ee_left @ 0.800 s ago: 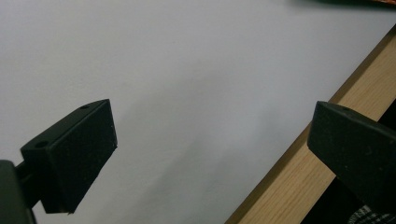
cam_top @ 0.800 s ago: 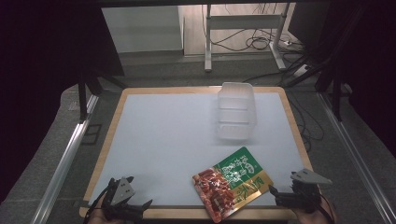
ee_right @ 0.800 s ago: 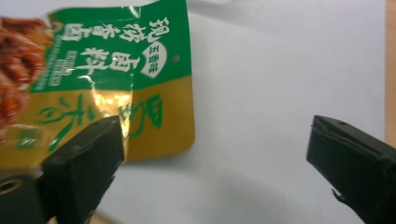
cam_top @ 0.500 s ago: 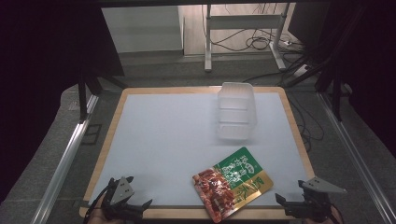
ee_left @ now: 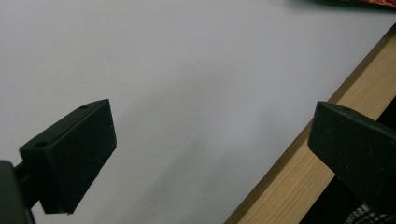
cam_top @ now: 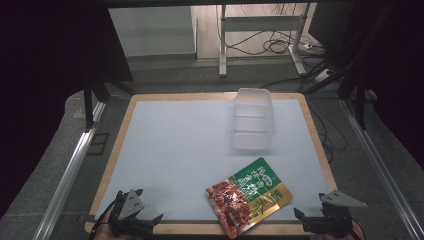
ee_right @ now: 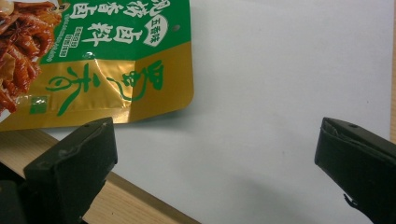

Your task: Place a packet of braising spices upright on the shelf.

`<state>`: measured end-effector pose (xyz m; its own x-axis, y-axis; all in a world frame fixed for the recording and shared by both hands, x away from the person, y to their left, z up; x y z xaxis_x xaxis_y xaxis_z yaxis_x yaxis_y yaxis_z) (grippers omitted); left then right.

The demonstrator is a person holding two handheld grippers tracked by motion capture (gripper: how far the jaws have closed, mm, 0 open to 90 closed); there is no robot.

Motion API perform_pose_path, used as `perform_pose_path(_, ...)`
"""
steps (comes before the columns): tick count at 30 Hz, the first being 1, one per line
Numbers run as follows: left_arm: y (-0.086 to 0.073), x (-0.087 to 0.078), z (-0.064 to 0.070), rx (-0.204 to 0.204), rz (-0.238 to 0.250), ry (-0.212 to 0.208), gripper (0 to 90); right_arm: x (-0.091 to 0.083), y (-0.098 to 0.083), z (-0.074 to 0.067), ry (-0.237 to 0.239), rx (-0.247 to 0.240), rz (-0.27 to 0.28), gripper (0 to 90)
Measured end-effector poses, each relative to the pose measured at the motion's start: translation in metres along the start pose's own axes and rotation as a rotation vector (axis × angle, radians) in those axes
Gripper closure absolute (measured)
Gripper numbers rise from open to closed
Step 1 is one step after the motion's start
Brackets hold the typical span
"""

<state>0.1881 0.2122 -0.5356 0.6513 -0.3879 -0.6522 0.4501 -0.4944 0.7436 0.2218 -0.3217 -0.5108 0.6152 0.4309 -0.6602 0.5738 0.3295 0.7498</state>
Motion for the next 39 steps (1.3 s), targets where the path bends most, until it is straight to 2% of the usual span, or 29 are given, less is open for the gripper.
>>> perform_pose_path(9,0.0,0.0,0.0,0.002,0.0,0.001,0.9,0.001,0.004,-0.001,0.004,0.001,0.035,0.0)
perform_pose_path(14,0.0,0.0,0.001,0.003,0.0,0.002,0.8,0.002,0.007,-0.003,0.022,0.005,0.057,0.0)
perform_pose_path(33,0.0,0.0,0.001,0.008,0.0,0.004,0.8,0.016,0.02,-0.011,0.034,-0.072,0.049,0.0)
perform_pose_path(39,0.0,0.0,0.001,0.008,-0.001,0.004,0.8,0.02,0.025,-0.01,0.055,-0.063,0.067,0.0)
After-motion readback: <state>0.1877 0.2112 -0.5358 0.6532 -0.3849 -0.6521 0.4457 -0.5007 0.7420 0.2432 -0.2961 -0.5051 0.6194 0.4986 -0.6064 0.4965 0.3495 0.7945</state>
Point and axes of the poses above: each handheld gripper's, and its own axes: x roughly forward along the jaws, y roughly out of its top, z roughly to its right, the point moved 2 cm from there along x, roughly forward along the jaws, and after that the axes turned 4 degrees about y, right-handed, at the moved point
